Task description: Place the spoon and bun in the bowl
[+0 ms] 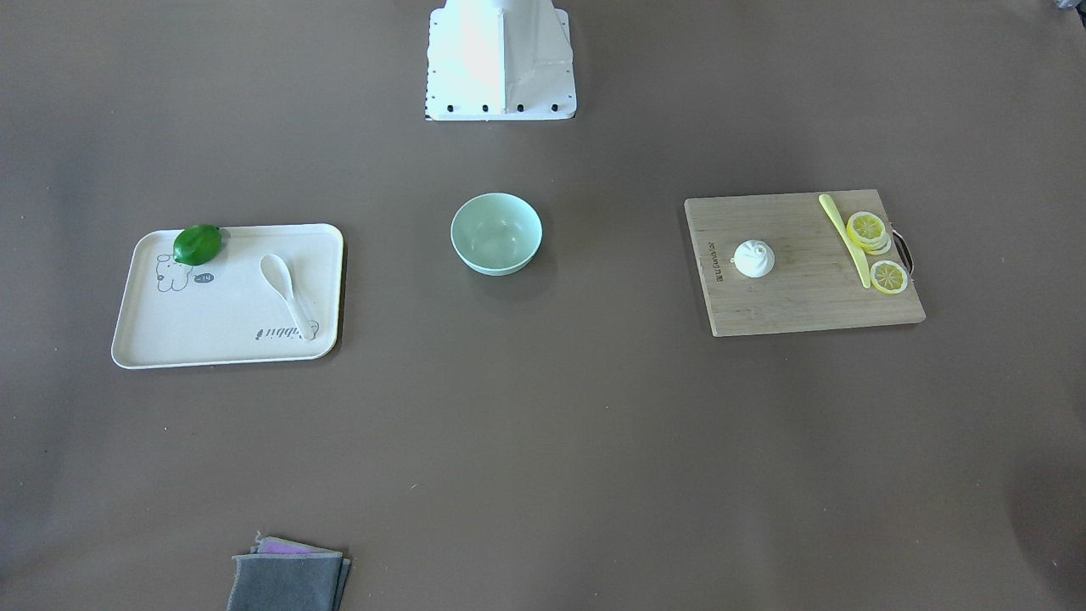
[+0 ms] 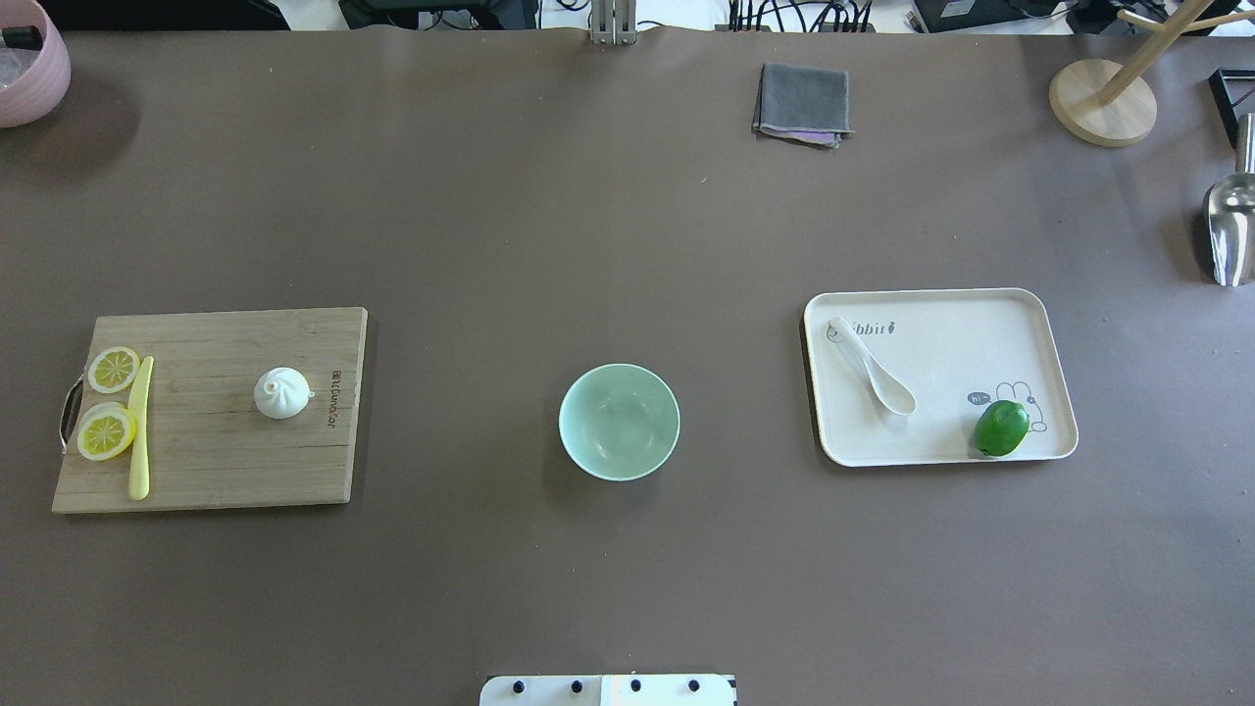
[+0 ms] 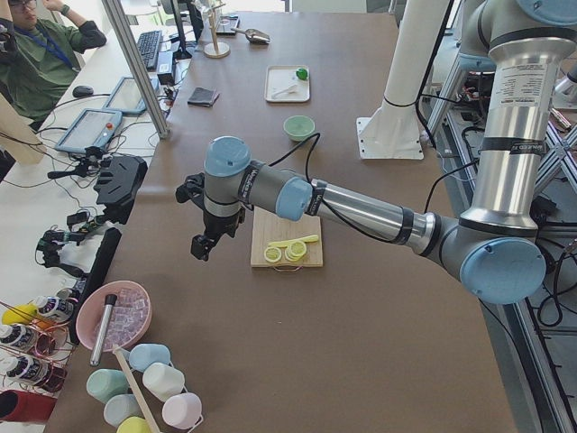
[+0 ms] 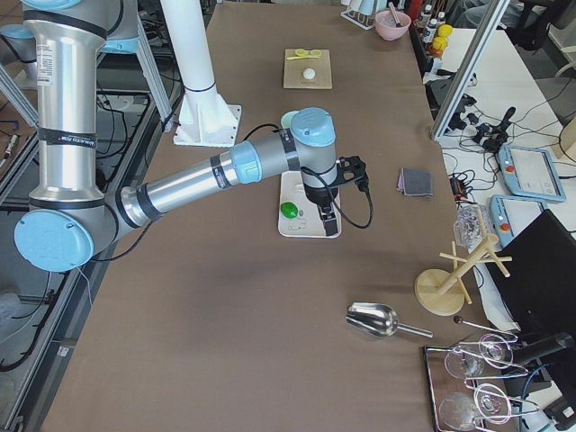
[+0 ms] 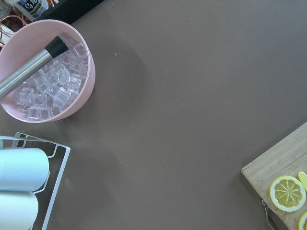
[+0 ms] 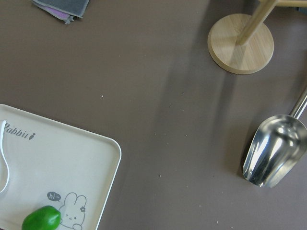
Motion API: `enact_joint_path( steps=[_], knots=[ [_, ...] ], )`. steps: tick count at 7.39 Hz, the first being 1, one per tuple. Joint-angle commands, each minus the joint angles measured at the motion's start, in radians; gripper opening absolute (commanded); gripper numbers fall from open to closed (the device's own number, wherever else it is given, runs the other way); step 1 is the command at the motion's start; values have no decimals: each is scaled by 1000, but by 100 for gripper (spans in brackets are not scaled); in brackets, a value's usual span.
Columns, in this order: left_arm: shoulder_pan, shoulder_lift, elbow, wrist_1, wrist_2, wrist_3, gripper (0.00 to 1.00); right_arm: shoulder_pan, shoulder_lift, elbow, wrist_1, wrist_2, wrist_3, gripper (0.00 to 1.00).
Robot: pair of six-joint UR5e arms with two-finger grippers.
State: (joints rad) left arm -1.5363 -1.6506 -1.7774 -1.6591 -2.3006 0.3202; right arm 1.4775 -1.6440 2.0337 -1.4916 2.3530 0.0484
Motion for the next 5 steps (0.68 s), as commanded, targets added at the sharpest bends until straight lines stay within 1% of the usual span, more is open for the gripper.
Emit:
enact_joint_path(
  steps=[1,2,3,4,5],
  knots=[
    [1,0,36,-43,-25,2,99,-46,-39,-58,204,-3,14,100],
    [1,3,42,-104,-25,-48,99,-119,-8,-69,220,-53,107,100],
    [13,3,47,-108,-25,-114,99,-231,66,-70,220,-139,277,100],
    [30,5,49,-108,-22,-122,99,-367,144,-82,214,-238,435,100],
    [36,3,52,-110,-25,-122,99,-522,221,-119,212,-347,555,100]
  ],
)
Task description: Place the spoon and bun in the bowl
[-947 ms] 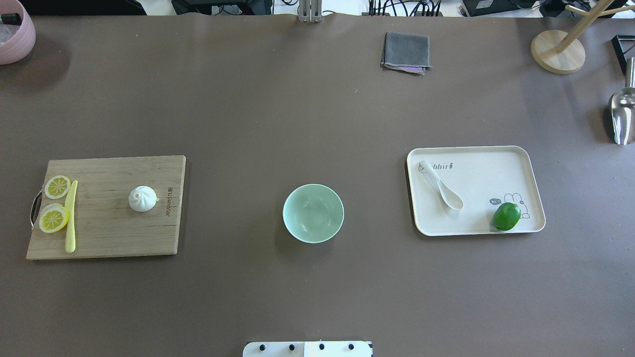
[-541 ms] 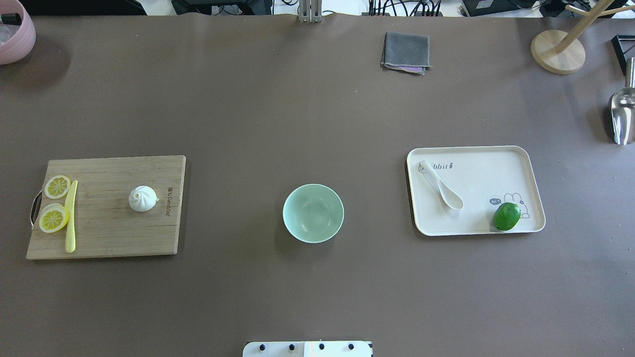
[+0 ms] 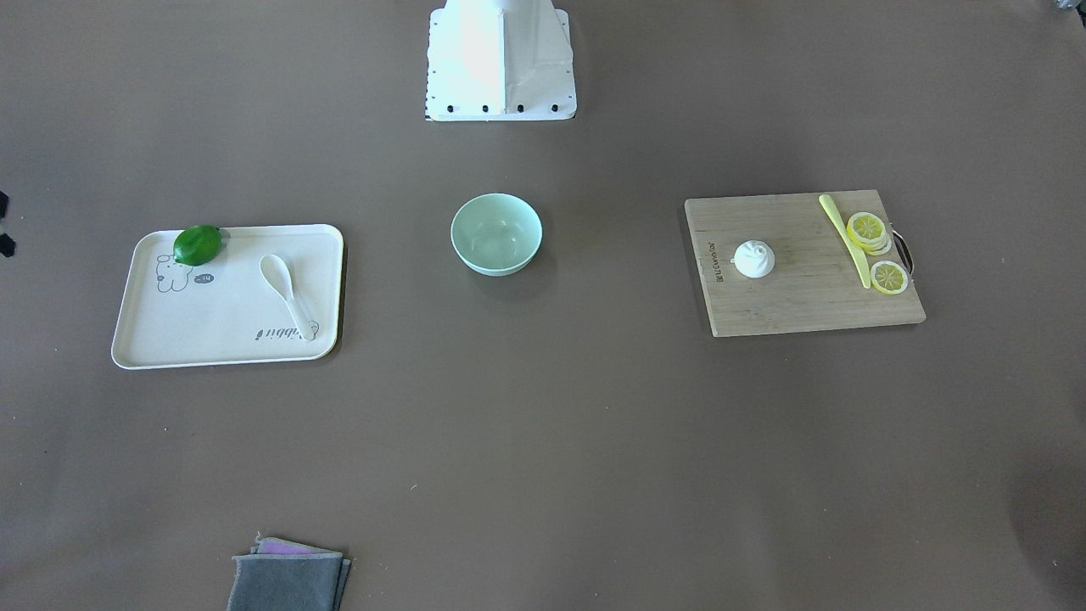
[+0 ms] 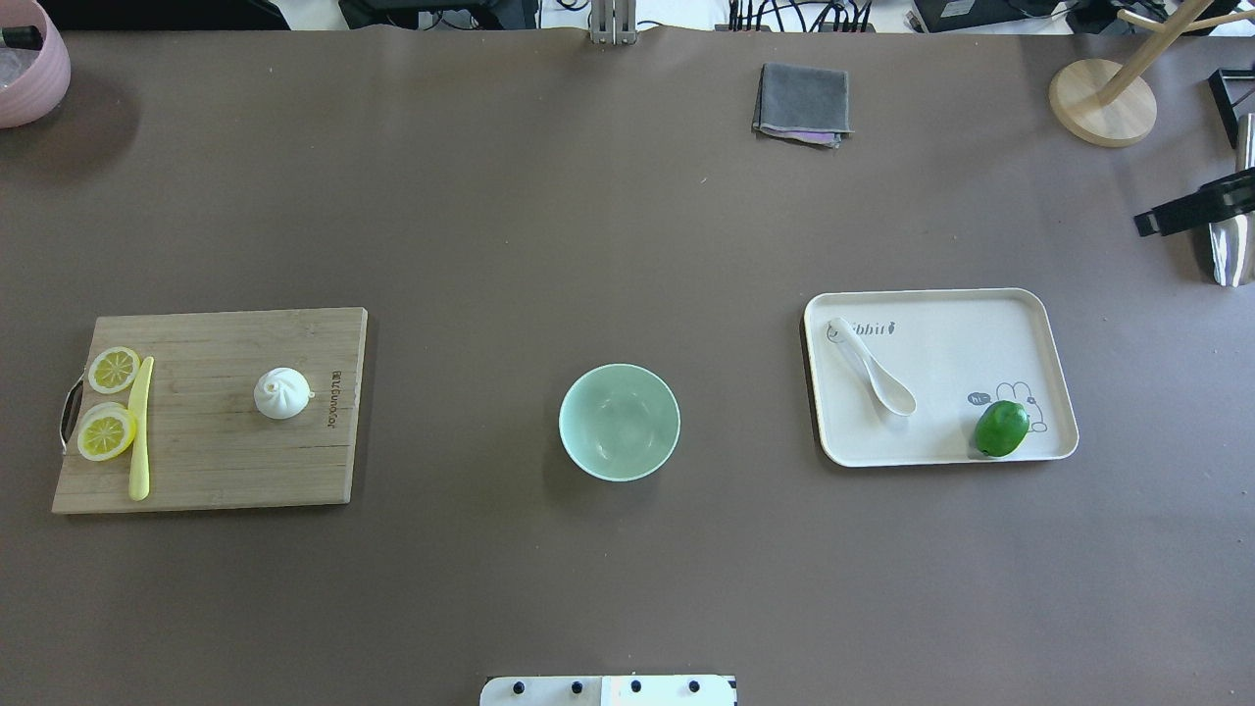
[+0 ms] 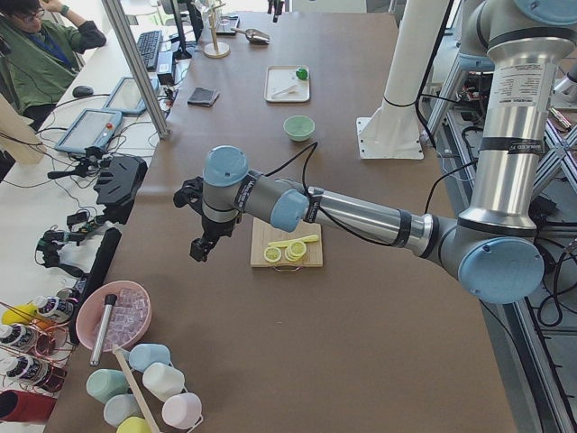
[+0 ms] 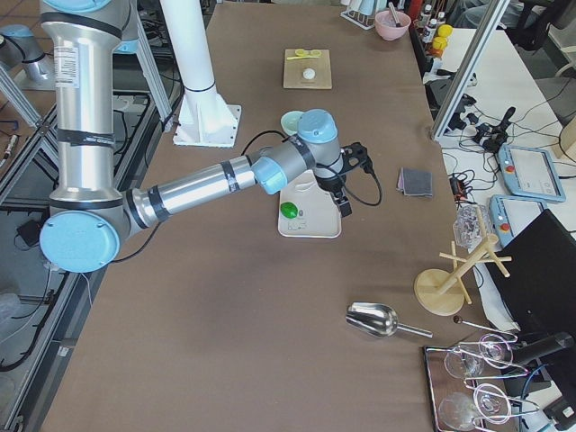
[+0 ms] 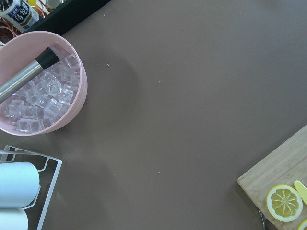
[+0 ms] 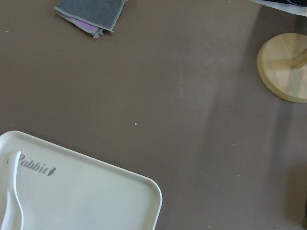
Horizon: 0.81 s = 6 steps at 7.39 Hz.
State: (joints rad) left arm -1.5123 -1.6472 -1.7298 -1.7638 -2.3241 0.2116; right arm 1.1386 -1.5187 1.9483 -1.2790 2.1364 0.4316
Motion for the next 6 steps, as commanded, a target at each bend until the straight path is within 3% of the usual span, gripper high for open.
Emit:
enact_joint_path(
  steps=[1,2,6],
  knots=[
    [14,0,3,-6,-1,-14,99,-304,173,-108,6,-232,238,100],
    [17,0,6,-12,0,-15,99,-372,216,-179,13,-265,251,100],
    [21,0,6,-17,0,-14,99,-479,210,-193,13,-293,249,100]
  ],
)
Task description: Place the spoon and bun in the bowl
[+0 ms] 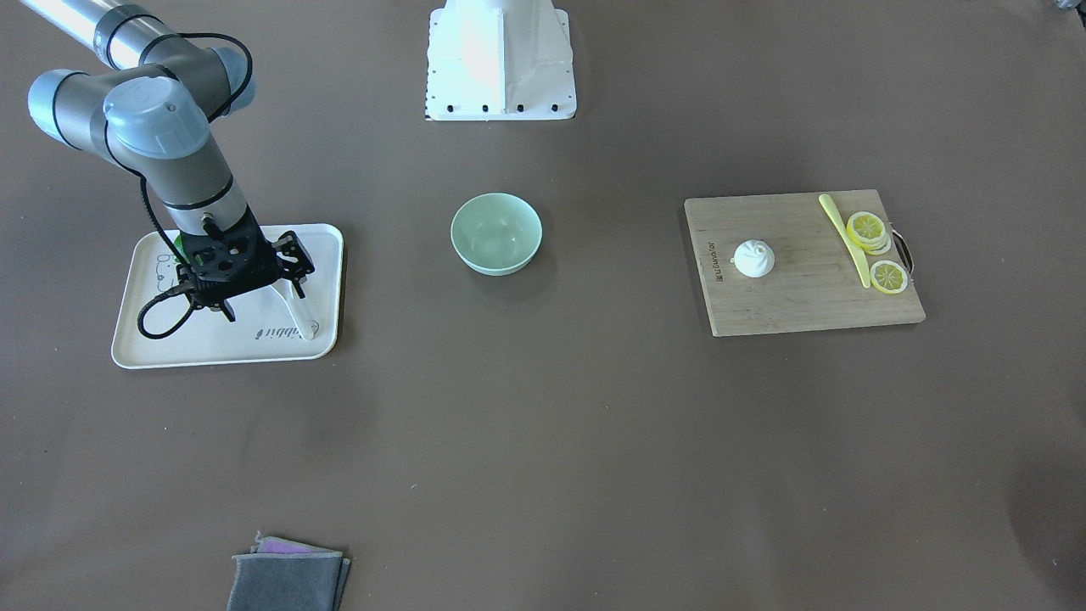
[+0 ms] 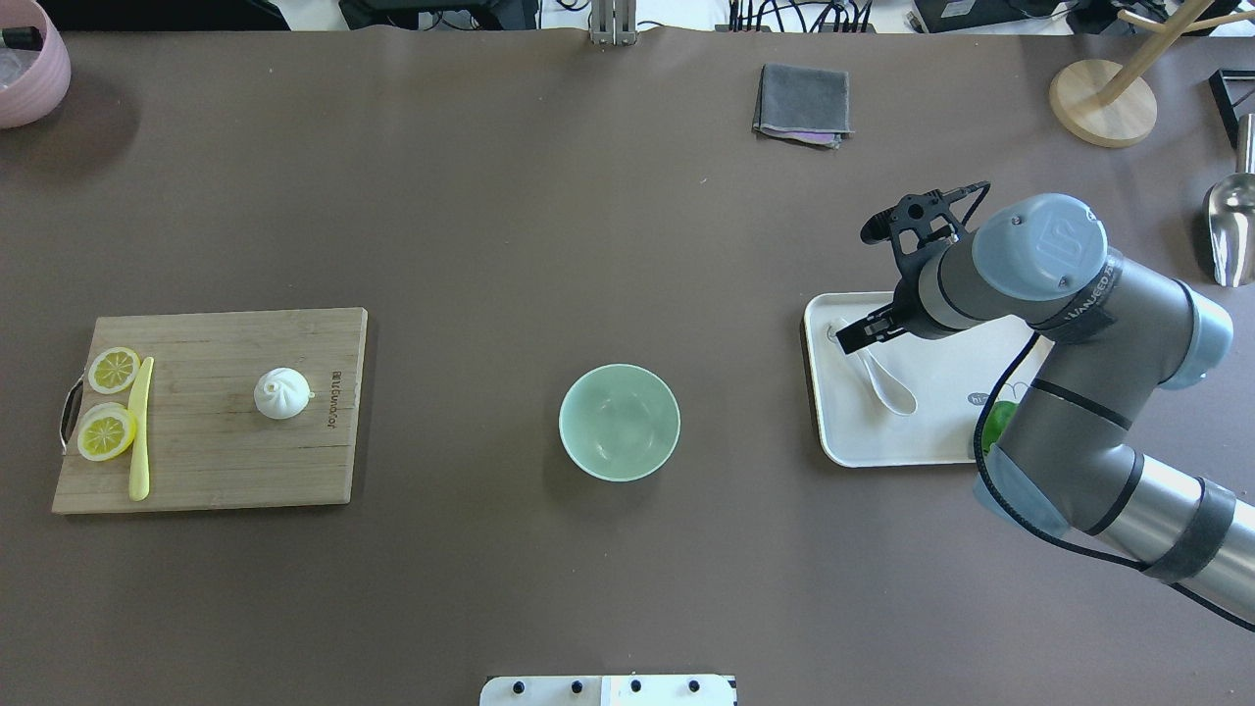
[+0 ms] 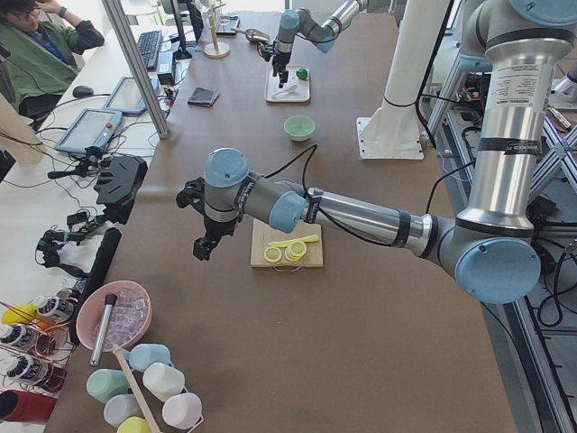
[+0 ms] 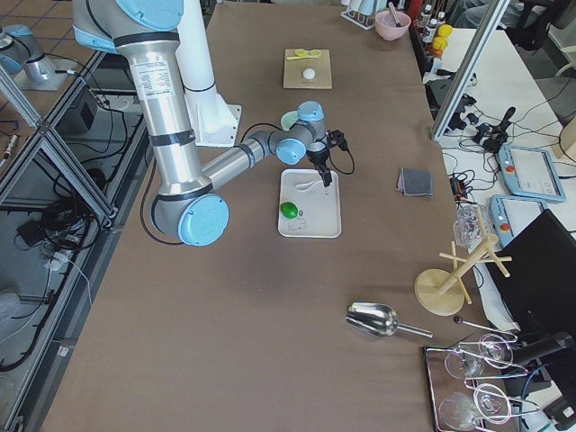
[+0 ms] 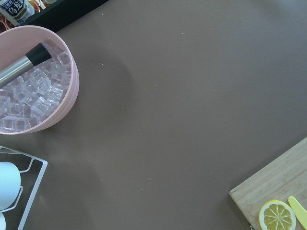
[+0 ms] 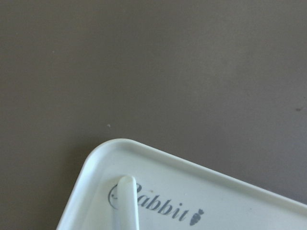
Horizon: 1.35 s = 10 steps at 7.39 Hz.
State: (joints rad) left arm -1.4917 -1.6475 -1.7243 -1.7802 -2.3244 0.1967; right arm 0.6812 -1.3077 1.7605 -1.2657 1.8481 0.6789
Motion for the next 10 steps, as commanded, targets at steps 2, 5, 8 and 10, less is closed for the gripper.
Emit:
enact_joint_path(
  steps=[2,5,8,10],
  knots=[
    [1,0,0,-1,-1,1,99,-43,8,-39,0,-22,-2,89],
    [2,2,0,-1,-1,1,99,-49,13,-41,0,-32,1,52],
    [2,9,0,-1,-1,3,99,-63,33,-44,-1,-41,4,16],
    [2,9,0,-1,-1,3,99,-66,33,-43,-1,-55,4,0]
  ],
)
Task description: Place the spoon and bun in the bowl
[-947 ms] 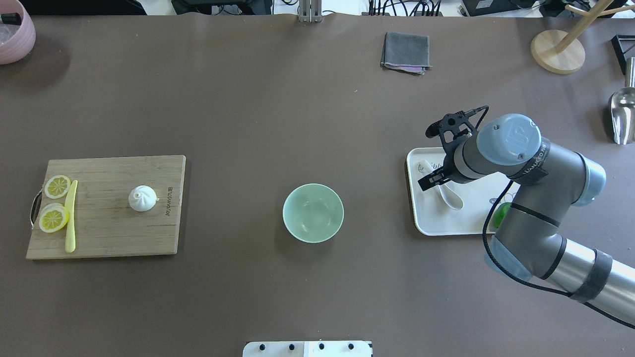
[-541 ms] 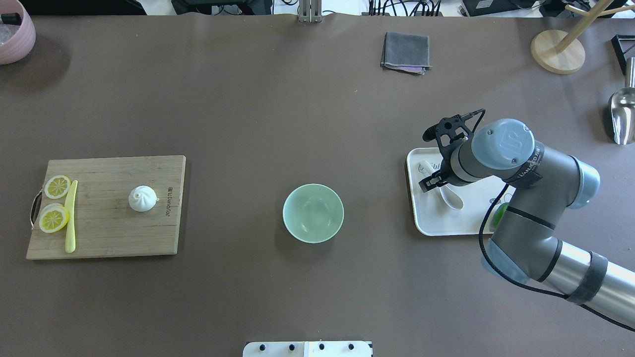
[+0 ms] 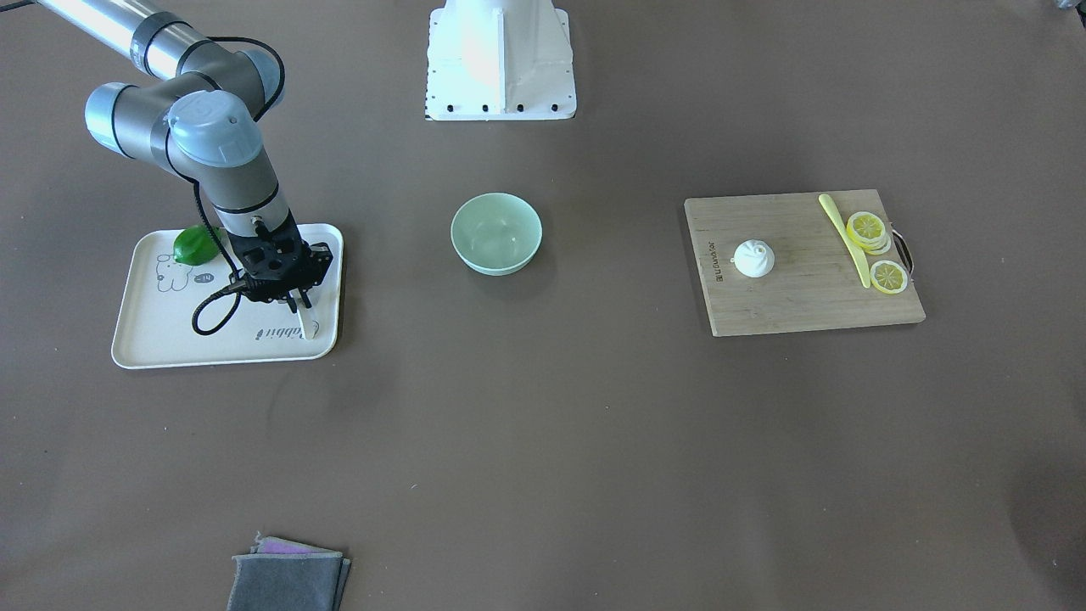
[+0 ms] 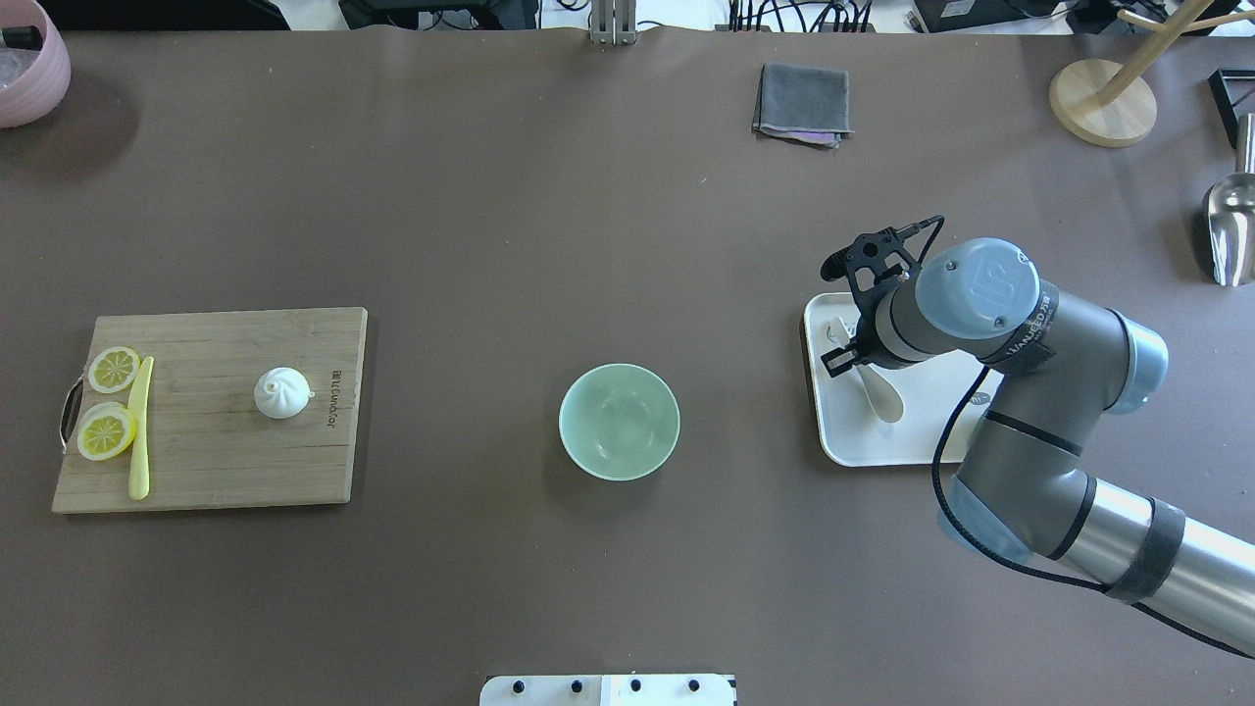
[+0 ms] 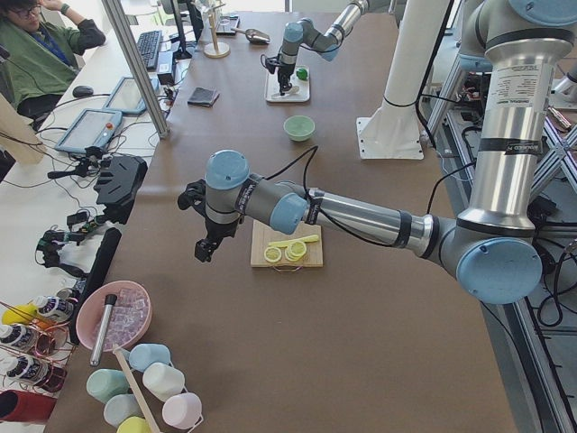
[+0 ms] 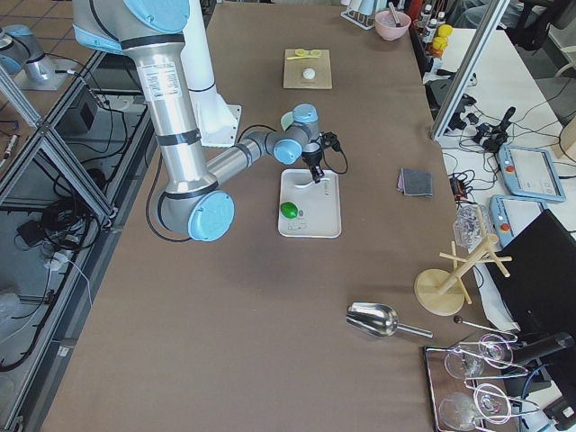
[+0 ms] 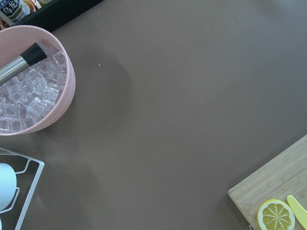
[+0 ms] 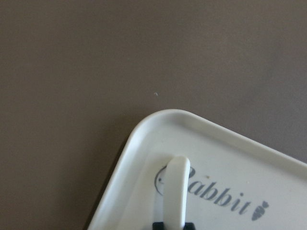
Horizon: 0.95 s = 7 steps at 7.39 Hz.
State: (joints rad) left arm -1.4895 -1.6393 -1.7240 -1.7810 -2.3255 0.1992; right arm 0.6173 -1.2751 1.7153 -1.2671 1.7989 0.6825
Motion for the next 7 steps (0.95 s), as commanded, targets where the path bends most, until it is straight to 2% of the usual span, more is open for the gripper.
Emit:
enact_joint_path(
  steps=[1,3,4,7],
  knots=[
    [0,1,0,0,0,0,99,4,8,22,-2,-6,2,0],
    [0,1,0,0,0,-1,99,27,52,41,-17,7,79,0],
    [0,1,0,0,0,-1,99,25,93,41,-20,7,191,0],
    [0,-1,-2,0,0,-1,99,-49,314,47,-193,-25,722,0]
  ],
)
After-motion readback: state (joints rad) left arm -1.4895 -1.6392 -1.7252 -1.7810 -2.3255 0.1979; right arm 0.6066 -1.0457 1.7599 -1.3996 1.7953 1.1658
